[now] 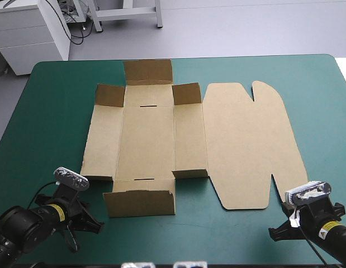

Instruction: Fold the box

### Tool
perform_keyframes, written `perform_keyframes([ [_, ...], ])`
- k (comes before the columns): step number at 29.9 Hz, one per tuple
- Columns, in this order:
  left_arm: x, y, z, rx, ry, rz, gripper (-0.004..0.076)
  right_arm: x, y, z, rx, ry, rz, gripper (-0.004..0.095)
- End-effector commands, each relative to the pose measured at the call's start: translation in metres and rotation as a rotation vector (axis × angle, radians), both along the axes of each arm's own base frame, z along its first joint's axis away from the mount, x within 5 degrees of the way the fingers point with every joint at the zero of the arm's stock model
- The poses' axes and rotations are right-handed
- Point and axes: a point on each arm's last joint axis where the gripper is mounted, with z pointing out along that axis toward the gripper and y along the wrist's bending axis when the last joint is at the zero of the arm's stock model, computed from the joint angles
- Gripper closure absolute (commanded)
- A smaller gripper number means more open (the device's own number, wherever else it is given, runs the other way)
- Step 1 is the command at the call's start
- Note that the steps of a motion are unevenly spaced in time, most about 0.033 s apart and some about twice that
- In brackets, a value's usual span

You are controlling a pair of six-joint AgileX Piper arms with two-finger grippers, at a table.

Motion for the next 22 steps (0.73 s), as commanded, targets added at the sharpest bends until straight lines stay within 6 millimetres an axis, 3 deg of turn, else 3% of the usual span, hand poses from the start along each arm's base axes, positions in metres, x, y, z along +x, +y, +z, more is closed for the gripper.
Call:
perform_keyframes([
  [1,0.0034,-0.0026,0.0087,-0.034,-0.045,0.003,0.0731,0.0043,0.0007,0.0114,0.012,-0.07,-0.001,0.0922],
  [22,0.0059,-0.0042,0.0108,-0.053,-0.079,-0.001,0.0731,0.0043,0.0007,0.0114,0.012,-0.07,-0.001,0.0922],
])
